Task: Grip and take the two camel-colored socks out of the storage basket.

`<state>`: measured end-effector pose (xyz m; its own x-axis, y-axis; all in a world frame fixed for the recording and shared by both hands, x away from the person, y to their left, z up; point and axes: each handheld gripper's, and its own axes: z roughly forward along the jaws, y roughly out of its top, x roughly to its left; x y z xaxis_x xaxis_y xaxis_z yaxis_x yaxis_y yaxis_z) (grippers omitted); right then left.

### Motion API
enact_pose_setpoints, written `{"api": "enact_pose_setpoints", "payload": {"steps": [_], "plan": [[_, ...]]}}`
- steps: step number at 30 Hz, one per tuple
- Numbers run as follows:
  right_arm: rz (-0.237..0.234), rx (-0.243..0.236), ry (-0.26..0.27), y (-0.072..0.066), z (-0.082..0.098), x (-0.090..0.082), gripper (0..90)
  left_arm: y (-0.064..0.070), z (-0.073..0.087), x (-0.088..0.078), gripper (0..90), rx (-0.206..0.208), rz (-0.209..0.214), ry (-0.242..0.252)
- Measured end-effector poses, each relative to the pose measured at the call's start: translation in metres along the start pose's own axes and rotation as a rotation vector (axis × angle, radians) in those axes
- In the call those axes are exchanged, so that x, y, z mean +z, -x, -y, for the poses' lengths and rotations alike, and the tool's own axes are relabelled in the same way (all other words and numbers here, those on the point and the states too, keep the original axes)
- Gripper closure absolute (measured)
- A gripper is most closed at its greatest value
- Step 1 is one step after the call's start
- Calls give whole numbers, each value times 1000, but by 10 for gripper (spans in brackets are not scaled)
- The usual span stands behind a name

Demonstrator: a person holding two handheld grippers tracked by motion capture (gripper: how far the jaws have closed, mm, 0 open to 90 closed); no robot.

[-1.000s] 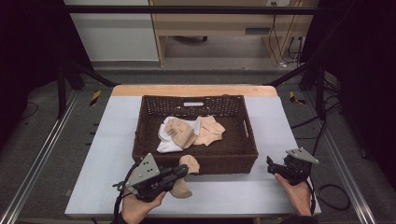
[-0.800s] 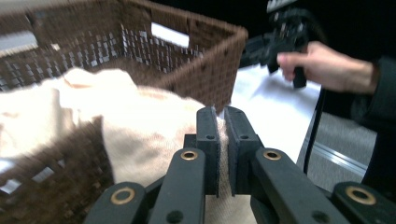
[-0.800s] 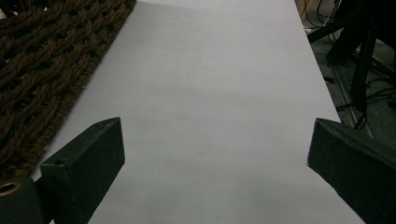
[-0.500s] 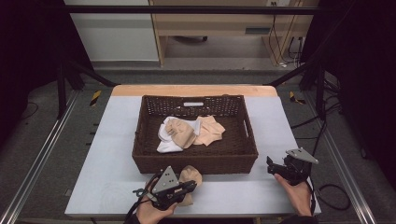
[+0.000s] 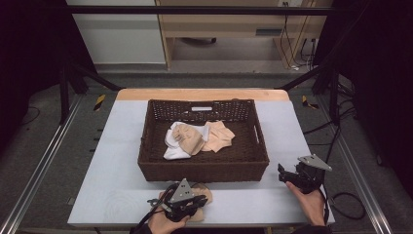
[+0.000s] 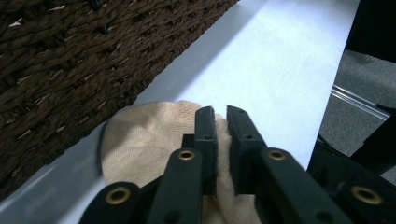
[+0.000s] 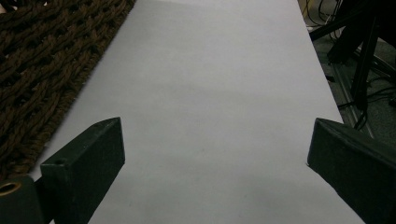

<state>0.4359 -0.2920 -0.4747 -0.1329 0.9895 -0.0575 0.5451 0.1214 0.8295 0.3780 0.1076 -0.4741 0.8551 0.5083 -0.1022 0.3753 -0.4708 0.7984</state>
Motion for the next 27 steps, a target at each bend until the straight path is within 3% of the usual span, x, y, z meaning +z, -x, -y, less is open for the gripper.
{"api": "enact_pose_setpoints", "payload": {"steps": [5, 14, 23, 27], "plan": [[-4, 6, 1, 0, 0, -1, 43, -1, -4, -7, 708, -15, 2, 23], [-3, 6, 0, 0, 0, -1, 43, -2, -22, -37, 645, -40, -8, 142], [-6, 14, 4, 1, -1, -1, 40, -16, -40, -67, 618, -66, -72, 249], [-10, 24, 11, 1, -1, -2, 38, -21, -44, -74, 604, -66, -102, 264]]}}
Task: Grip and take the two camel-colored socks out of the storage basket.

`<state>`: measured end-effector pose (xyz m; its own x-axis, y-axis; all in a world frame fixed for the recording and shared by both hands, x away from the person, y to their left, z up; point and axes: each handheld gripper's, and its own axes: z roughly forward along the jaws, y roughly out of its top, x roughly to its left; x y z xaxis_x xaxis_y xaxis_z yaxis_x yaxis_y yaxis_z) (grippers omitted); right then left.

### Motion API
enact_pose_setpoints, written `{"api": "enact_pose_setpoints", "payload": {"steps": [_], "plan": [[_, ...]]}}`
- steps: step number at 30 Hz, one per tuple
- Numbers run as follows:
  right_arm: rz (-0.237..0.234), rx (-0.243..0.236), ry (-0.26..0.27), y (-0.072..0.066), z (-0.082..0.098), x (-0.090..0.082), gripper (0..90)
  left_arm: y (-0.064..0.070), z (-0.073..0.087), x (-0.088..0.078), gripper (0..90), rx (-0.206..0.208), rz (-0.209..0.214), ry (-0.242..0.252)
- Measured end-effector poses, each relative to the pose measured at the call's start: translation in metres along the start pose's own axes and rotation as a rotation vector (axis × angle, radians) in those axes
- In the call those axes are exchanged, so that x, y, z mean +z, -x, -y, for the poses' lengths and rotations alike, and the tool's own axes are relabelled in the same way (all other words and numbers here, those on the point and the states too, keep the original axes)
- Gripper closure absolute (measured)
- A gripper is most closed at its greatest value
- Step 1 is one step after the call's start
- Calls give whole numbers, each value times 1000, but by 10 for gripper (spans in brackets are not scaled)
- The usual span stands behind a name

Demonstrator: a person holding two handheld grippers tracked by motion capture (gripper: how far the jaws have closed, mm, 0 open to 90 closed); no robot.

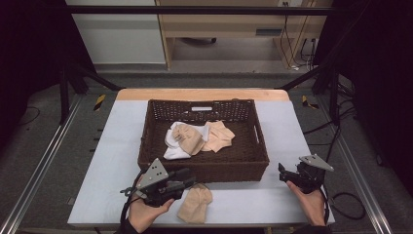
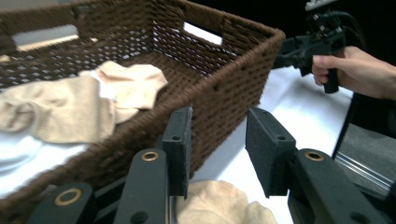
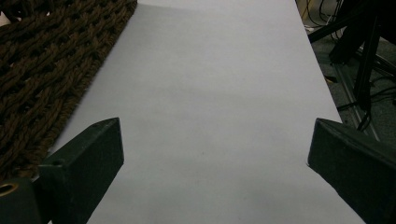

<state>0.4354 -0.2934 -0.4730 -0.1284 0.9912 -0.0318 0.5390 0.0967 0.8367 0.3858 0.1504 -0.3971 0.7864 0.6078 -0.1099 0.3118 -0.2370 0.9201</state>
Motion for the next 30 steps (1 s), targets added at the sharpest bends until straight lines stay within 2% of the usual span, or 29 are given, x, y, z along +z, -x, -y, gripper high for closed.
{"api": "enact_pose_setpoints", "payload": {"steps": [7, 17, 19, 20, 22, 30], "plan": [[7, -7, 3, -1, 0, 0, 37, -5, -18, -8, 569, 13, -31, 58], [10, -9, 4, 0, 0, 1, 37, -33, -53, -11, 546, -7, -116, 111], [11, -10, 5, 0, 0, 1, 37, -35, -57, -11, 537, -10, -123, 117], [10, -9, 6, 0, 0, 1, 37, -40, -64, -11, 532, -14, -141, 125], [8, -4, 7, -1, 0, 0, 37, -45, -69, -9, 530, -19, -151, 132], [8, -7, 10, -1, -1, 1, 37, -62, -83, 8, 519, -39, -206, 118]]}}
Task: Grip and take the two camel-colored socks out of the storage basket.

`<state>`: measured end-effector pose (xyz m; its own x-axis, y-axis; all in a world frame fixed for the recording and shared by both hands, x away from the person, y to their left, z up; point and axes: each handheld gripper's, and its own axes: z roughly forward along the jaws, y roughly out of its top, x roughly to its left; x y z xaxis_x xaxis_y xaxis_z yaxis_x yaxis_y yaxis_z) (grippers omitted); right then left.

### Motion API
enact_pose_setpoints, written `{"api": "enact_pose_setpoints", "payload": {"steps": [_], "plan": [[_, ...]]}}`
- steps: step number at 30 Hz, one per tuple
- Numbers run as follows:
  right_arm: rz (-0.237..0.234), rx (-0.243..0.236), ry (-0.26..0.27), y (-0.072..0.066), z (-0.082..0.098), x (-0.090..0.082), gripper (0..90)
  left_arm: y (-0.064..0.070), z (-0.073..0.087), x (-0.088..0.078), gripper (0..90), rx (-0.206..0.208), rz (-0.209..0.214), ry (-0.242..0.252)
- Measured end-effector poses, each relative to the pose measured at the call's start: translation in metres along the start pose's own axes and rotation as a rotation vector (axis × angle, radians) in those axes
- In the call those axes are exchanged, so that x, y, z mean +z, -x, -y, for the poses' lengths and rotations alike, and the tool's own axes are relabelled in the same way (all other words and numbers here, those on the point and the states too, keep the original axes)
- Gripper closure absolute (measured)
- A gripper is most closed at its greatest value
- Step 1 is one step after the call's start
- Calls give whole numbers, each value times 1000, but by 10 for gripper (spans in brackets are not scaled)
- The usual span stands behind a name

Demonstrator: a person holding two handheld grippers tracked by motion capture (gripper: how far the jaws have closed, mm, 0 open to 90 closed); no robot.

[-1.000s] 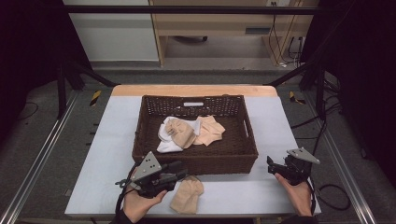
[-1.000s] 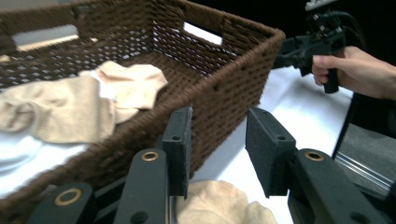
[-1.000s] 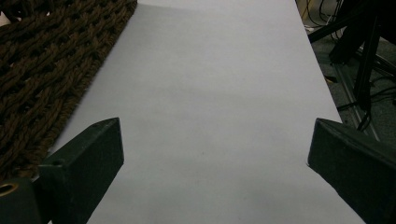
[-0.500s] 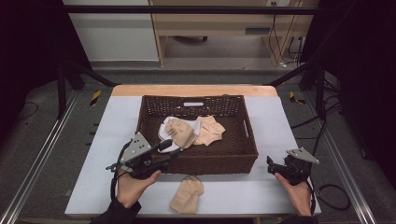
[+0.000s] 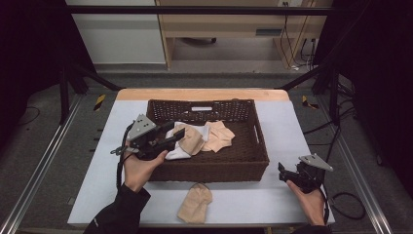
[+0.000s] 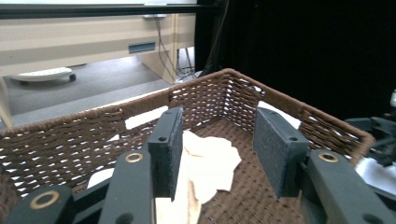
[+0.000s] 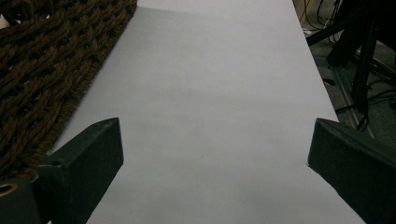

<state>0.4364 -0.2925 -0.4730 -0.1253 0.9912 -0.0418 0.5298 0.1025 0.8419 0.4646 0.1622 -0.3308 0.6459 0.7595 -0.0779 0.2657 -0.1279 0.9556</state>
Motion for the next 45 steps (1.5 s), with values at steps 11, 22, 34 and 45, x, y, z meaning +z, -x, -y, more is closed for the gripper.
{"api": "enact_pose_setpoints", "payload": {"steps": [11, 22, 34, 45], "plan": [[-5, 3, 3, 0, 0, 0, 37, -17, -5, 31, 513, -45, -73, -24], [-6, 6, 10, 0, -1, 0, 37, -30, 7, 65, 476, -1, -163, -103], [-10, 11, 16, 0, -1, 0, 37, -50, 28, 99, 445, -16, -204, -223], [-11, 11, 14, 0, -1, 0, 38, -53, 44, 113, 422, -7, -196, -338]]}}
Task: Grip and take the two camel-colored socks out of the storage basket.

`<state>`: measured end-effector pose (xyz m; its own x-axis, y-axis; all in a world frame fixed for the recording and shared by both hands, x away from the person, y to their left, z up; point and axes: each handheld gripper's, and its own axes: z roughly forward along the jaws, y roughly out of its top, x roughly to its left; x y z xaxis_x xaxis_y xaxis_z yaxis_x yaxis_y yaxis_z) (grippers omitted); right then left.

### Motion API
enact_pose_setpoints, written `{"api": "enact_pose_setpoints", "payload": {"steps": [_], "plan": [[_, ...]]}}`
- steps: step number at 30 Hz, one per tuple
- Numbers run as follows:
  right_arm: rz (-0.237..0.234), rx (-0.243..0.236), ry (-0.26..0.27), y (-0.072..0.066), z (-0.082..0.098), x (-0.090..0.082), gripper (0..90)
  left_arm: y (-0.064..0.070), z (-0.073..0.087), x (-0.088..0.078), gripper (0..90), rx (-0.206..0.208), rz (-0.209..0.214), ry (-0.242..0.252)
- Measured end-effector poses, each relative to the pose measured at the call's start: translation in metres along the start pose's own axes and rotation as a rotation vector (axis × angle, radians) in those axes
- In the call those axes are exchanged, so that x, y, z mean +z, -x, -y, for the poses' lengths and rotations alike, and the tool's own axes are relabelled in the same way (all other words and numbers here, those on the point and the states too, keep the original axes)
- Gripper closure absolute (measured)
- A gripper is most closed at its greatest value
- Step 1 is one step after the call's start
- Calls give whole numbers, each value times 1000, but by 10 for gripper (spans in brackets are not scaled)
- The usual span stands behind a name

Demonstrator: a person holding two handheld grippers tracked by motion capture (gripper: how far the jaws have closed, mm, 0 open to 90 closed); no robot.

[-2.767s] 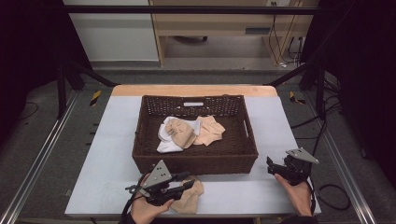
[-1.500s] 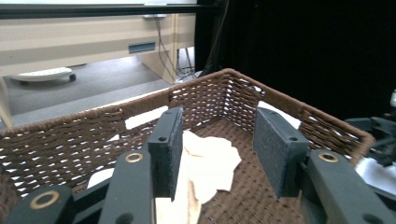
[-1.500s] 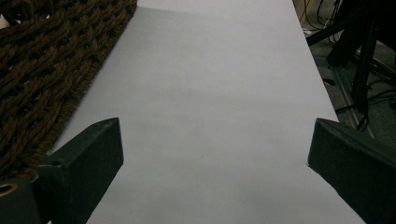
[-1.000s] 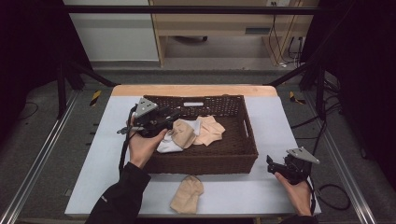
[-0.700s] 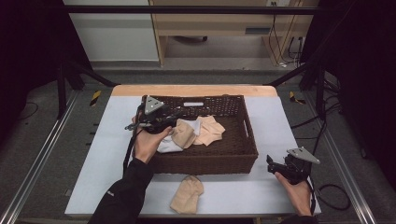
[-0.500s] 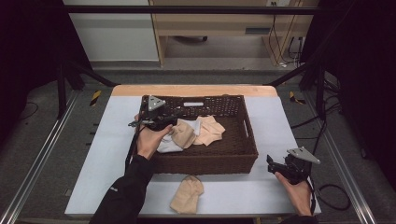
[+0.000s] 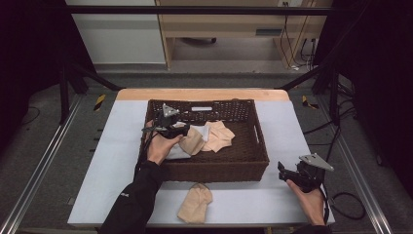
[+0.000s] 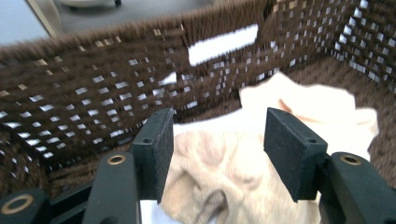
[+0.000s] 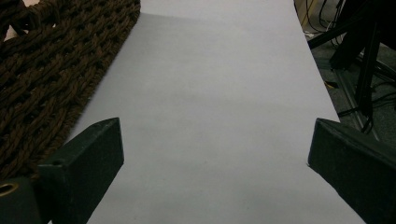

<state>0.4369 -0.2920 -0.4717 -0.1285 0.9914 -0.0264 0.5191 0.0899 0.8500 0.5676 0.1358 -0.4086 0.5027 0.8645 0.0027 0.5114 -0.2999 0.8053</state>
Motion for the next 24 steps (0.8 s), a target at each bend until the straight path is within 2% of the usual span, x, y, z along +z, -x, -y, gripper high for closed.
{"api": "enact_pose_setpoints", "payload": {"steps": [6, 12, 17, 20, 24], "plan": [[-1, -2, 0, 0, 0, 0, 38, 2, 5, 7, 402, 51, 6, -74], [-2, -3, 0, -1, 0, 0, 38, 2, 10, 12, 397, 67, 26, -132], [-3, -6, -1, -1, 0, 0, 38, 2, 13, 16, 399, 86, 26, -176], [-4, -4, -1, -1, 0, 0, 38, 2, 14, 17, 442, 91, 23, -191], [-5, -6, -2, -2, 0, 0, 38, 2, 13, 16, 569, 93, 19, -208]]}}
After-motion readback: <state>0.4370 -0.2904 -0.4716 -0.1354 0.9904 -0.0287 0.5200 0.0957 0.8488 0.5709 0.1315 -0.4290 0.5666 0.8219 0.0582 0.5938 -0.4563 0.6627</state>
